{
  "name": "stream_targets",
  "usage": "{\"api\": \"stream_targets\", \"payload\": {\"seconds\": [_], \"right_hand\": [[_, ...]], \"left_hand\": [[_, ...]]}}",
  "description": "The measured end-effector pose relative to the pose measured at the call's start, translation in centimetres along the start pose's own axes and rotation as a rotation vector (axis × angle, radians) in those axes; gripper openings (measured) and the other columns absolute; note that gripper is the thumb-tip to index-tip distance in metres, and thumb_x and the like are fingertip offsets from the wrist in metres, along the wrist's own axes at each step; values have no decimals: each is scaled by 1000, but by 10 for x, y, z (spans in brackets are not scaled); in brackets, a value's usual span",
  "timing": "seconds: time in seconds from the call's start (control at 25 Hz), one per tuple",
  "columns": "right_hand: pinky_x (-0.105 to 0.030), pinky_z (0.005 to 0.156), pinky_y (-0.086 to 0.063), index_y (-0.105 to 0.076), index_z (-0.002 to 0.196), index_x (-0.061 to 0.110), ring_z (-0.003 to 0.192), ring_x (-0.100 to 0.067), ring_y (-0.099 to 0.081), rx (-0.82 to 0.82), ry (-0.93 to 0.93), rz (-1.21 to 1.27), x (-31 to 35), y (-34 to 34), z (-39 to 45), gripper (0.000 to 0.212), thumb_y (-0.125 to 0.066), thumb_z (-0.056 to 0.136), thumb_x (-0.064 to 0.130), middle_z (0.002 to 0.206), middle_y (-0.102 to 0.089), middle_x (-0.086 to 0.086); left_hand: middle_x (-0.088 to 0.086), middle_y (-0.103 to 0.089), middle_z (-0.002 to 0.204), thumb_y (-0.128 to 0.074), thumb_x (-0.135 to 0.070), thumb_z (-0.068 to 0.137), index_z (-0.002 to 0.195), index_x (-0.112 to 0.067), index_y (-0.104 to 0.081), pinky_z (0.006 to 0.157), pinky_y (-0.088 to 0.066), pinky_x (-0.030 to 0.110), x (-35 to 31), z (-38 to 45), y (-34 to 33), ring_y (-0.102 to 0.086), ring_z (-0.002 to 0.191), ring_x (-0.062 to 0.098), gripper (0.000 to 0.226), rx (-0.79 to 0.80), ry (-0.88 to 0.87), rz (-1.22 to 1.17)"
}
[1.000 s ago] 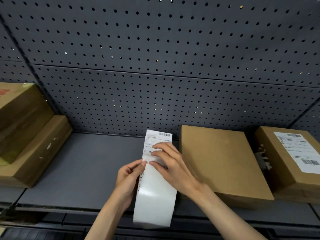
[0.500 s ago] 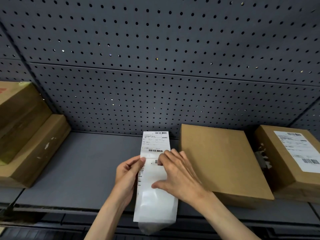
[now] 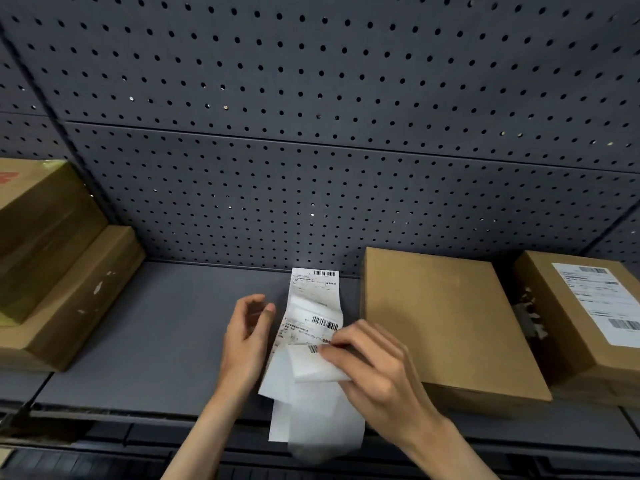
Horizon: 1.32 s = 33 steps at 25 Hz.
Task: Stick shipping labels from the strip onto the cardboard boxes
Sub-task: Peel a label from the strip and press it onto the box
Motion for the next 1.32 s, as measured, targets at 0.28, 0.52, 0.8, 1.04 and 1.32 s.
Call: {"api": "stream_targets", "payload": {"seconds": [0.28, 0.52, 0.8, 1.04, 1.32], "right_hand": [[-32, 59, -45, -77, 91, -2, 69, -28, -59, -81, -6, -118, 18, 15, -8, 37, -43, 103, 5, 83, -68, -13], [-36, 59, -51, -77, 99, 1, 75, -27, -63, -7, -39, -68, 20, 10, -8, 18, -59, 95, 2, 90, -68, -10], [-35, 75, -53, -74, 116, 3, 87, -22, -63, 87, -96, 174, 17, 6, -8, 27, -75, 89, 2, 100, -68, -7], [-42, 64, -49, -75, 92, -3, 78, -31, -63, -8, 35, 55, 29, 7, -15, 9, -66, 95, -1, 89, -69, -13], [-33, 73, -54, -76, 99, 0, 84, -20, -65, 12, -137, 323, 25, 8, -17, 15, -77, 84, 0, 95, -68, -8]], "left_hand": [[5, -54, 70, -56, -47, 91, 73, -12, -61, 63, -41, 33, -38, -81, 20, -53, 68, 25, 40, 188, -473, 171], [-3, -72, 87, -77, -34, 76, 93, -29, -75, 76, -49, 22, -36, -93, 6, -66, 83, 16, 17, 361, -436, 151], [-1, -65, 79, -67, -26, 85, 95, -21, -72, 72, -51, 30, -32, -94, 7, -62, 75, 22, 13, 396, -356, 13], [4, -66, 78, -78, -49, 74, 83, -26, -74, 67, -48, 21, -32, -102, -1, -60, 73, 10, 26, 352, -263, -45], [9, -64, 68, -64, -33, 84, 75, -8, -73, 57, -47, 25, -28, -103, -2, -56, 61, 17, 28, 345, -218, -166]]}}
Point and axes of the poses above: each hand's wrist, its own z-axis towards the middle knuckle, its own y-axis out of the back of the hand, x = y × z, the point moved 1 cm from there along z, towards the middle knuckle
